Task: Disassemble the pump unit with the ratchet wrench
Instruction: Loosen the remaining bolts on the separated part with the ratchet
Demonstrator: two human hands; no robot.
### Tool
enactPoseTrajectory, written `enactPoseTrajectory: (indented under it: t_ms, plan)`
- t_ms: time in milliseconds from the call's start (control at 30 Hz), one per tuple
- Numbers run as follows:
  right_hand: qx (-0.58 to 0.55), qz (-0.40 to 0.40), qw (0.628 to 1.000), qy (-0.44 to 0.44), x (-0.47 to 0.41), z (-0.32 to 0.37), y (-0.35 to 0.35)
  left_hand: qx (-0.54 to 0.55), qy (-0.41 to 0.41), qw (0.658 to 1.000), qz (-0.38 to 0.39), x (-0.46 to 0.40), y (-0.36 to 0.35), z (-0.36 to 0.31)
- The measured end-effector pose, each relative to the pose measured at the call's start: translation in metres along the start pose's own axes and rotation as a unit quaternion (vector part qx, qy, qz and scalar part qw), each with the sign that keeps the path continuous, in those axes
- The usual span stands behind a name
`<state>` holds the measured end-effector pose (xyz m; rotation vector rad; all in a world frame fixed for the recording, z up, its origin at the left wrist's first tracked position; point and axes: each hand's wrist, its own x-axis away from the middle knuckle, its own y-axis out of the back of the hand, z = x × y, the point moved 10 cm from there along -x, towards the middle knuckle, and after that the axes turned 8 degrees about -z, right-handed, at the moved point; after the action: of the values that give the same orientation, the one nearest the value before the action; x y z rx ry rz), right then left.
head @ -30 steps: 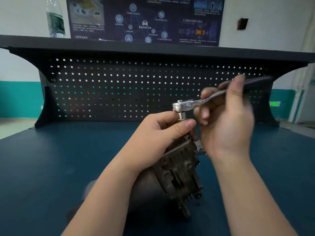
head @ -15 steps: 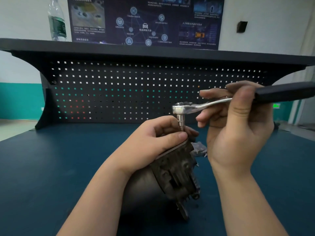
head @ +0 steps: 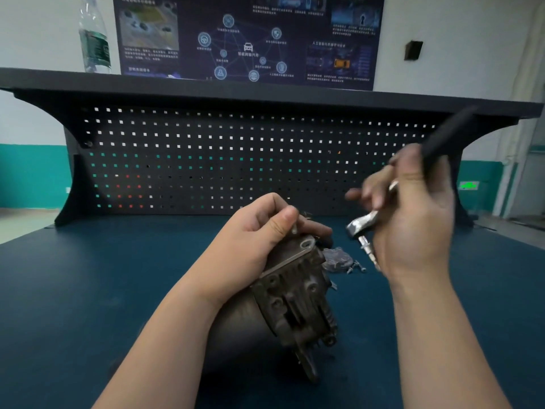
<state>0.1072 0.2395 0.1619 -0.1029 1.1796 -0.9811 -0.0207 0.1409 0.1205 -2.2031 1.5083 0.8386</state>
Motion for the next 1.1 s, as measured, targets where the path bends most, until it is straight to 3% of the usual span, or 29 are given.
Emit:
enactPoseTrajectory:
  t_ms: [100,200,433,667,833,900,967,1033,1100]
  plan:
    - [0.026,0.172,0.979,-0.102,0.021,-0.023,-0.039,-0.039,-0.003,0.999,-0.021,-0.001,0.003,0.001]
    - [0.129,0.251,0.954,-0.105,0.032,-0.029,-0.047,-0.112,-0.027,0.992,-0.060,-0.002,0.011,-0.003]
    - [0.264,0.268,0.923,-0.084,0.033,-0.031,-0.045,-0.119,-0.013,0.991,-0.060,-0.001,0.012,-0.002]
    - [0.197,0.304,0.929,-0.074,0.042,-0.022,-0.049,-0.122,-0.007,0.990,-0.065,-0.002,0.012,-0.003]
    - [0.173,0.226,0.955,-0.087,0.021,-0.028,-0.025,-0.090,-0.004,0.996,-0.022,-0.001,0.001,-0.001]
    - [0.167,0.158,0.966,-0.120,0.005,-0.044,-0.001,-0.082,-0.003,0.997,0.001,0.000,-0.005,-0.002]
    - [0.205,0.041,0.966,-0.154,-0.012,-0.069,0.039,-0.104,-0.013,0.994,0.007,0.001,-0.007,-0.003]
    - [0.354,-0.084,0.914,-0.178,-0.022,-0.093,0.088,-0.128,-0.018,0.991,0.016,0.003,-0.006,-0.002]
    - [0.525,-0.152,0.817,-0.183,-0.022,-0.109,0.126,-0.162,-0.009,0.986,0.043,0.004,-0.007,0.001]
